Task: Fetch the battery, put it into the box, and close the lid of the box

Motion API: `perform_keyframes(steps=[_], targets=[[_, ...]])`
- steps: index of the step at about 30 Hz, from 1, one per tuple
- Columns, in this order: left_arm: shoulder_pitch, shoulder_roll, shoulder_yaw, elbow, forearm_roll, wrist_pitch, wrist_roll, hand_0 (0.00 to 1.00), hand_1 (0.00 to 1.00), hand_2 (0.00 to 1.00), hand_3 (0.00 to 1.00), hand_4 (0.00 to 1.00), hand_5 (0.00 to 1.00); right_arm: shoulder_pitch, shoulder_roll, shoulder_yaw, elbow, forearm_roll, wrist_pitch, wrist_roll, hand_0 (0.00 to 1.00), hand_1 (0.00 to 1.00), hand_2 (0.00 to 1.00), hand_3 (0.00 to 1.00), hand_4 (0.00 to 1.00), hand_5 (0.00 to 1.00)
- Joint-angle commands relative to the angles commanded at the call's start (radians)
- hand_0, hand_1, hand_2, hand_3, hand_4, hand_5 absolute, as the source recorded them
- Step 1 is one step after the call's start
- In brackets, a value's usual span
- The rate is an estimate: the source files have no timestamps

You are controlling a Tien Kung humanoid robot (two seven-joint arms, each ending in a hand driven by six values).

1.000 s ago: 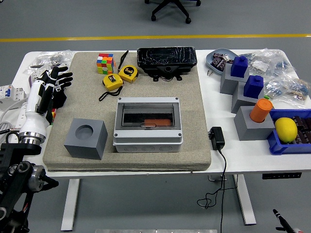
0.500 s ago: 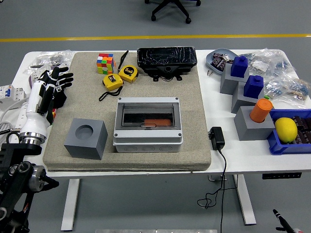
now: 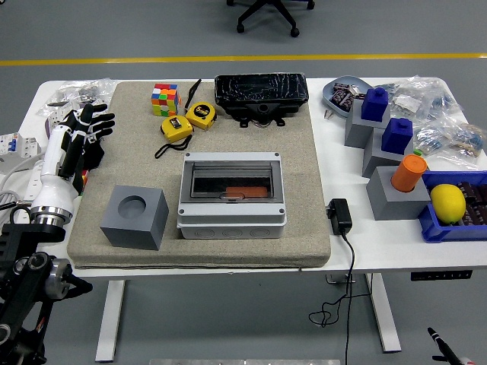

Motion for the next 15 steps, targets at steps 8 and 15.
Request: perform_keyframes(steps=[8,15], targets=[[-0.001,0.000,-0.001,0.000,0.001,-0.001,0.000,0.671,0.679,0.656,0.684,0.998,0.883,0.000,0.000,0.001,0.000,-0.001,0.000,0.000,0.971,0.825,0.755,0.790,0.998,0.998],[-0.002,-0.001,-0.002,0.001,0.002,-0.002,0.000,0.671,0.679,0.656,0.684,0.998,0.883,0.000,0.001,0.002,0.000,-0.001,0.000,0.000,0.971,0.825,0.755,0.790,0.998,0.998]])
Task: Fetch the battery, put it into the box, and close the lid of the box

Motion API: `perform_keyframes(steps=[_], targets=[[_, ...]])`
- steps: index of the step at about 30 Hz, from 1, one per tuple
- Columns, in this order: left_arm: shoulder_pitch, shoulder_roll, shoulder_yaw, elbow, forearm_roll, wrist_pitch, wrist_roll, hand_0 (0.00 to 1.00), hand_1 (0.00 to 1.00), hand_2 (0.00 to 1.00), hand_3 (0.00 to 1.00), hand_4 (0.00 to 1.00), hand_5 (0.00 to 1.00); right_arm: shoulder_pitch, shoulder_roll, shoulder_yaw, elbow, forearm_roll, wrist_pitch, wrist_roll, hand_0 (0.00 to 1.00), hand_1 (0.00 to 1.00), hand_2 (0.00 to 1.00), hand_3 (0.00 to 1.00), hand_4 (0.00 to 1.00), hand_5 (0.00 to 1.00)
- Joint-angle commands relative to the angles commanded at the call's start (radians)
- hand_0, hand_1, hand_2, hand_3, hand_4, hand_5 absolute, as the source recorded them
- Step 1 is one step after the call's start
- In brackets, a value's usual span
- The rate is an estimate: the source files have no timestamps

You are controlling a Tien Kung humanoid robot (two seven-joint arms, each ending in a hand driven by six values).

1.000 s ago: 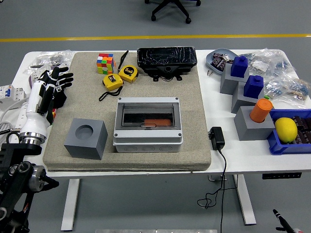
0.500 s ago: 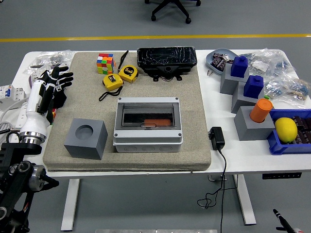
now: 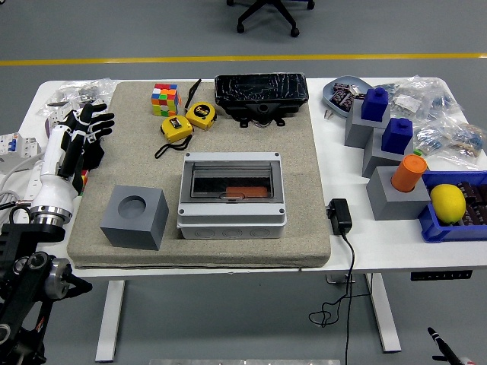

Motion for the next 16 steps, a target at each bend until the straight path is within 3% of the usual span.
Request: perform_keyframes(steps=[16], targets=[[0.000,-0.001,-0.003,0.000,0.000,0.000,-0.001,0.671,0.680,0.656,0.684,0.998,0.880,-0.001,0.001,0.000,0.000,0.000,0.000,0.000,0.971,0.825,0.756,0.789,0.998,0.998]])
